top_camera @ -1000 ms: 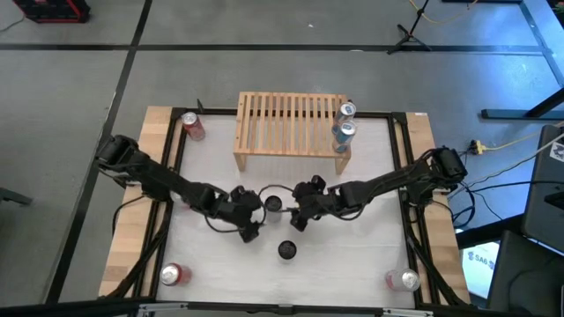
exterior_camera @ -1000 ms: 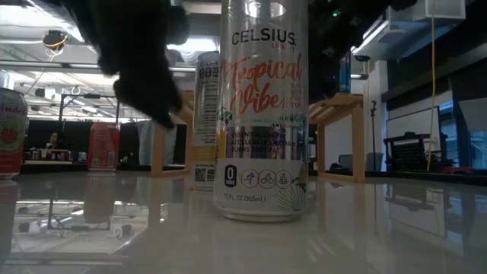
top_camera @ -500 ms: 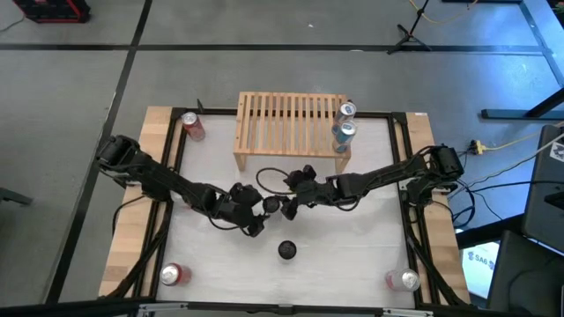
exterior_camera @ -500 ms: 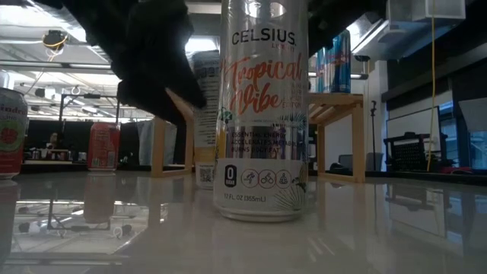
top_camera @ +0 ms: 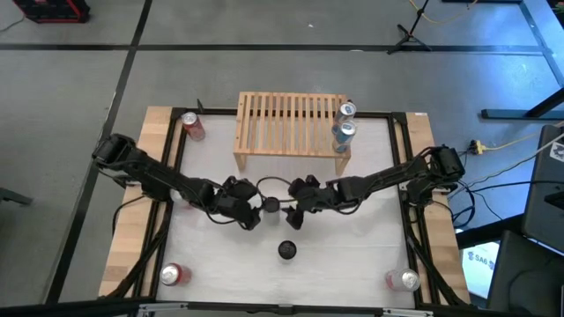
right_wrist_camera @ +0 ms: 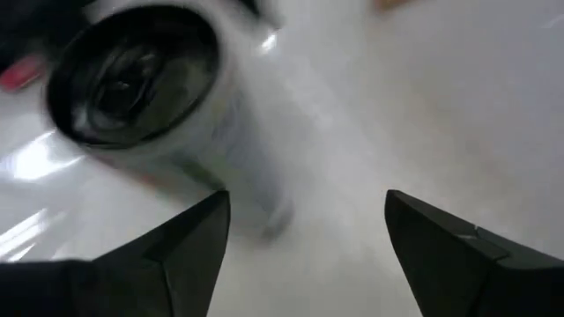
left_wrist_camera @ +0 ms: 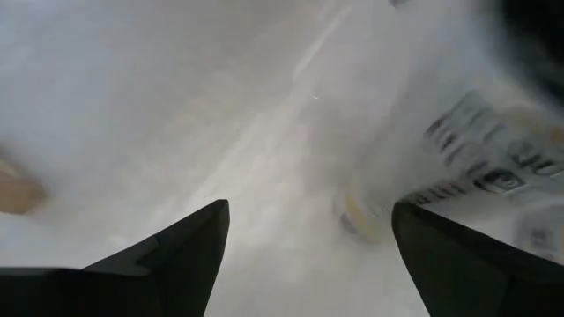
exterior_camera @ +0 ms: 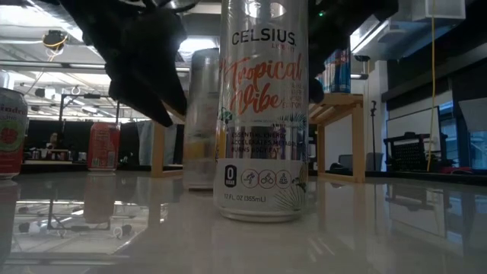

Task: Place canned beverage on shelf
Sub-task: Put the top white and yellow soda can on the shelf

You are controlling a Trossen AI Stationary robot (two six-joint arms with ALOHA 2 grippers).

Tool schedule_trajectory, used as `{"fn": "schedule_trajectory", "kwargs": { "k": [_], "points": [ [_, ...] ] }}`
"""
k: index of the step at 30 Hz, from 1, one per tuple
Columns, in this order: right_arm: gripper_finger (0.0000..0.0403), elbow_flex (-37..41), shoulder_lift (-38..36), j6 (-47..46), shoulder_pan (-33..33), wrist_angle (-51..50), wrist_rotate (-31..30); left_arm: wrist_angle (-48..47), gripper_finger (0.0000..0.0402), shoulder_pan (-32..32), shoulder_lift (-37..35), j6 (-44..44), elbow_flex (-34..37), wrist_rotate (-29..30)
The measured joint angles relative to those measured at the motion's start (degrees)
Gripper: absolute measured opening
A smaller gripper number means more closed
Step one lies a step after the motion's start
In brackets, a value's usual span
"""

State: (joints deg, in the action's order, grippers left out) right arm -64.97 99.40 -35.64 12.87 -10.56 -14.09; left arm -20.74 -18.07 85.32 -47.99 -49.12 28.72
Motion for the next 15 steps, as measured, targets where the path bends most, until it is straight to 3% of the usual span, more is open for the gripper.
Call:
{"fn": "schedule_trajectory", "kwargs": {
  "k": [9,15],
  "points": [
    [0.0294,-1.0,0.2,3.1,1.8,-2.0,2.0,-0.4,0.0318,1.2,0.0,1.0,0.0,-2.2],
    [0.0294,-7.1,-0.4,8.1,1.8,-8.4,4.2,-2.1,0.0318,-0.9,-0.6,2.1,0.0,-6.7]
  ]
}}
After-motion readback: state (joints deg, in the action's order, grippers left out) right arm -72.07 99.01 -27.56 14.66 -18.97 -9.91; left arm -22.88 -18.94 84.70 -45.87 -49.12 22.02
